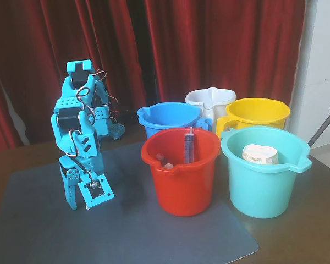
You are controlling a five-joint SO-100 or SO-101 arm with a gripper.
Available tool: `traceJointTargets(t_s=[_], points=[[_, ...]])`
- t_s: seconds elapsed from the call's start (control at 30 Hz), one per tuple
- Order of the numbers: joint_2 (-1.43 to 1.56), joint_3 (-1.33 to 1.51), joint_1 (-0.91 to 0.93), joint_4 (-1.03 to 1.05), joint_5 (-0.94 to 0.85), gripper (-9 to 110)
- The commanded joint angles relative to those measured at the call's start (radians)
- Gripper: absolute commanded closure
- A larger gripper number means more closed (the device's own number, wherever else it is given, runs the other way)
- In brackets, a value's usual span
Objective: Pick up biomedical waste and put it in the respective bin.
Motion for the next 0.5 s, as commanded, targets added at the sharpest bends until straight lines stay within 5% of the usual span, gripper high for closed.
traceJointTargets(t_s=[0.0, 0.47], points=[[-0.005, -0.048, -0.009, -0.012, 0.025, 83], [-0.011, -0.054, -0.077, -0.012, 0.098, 84]])
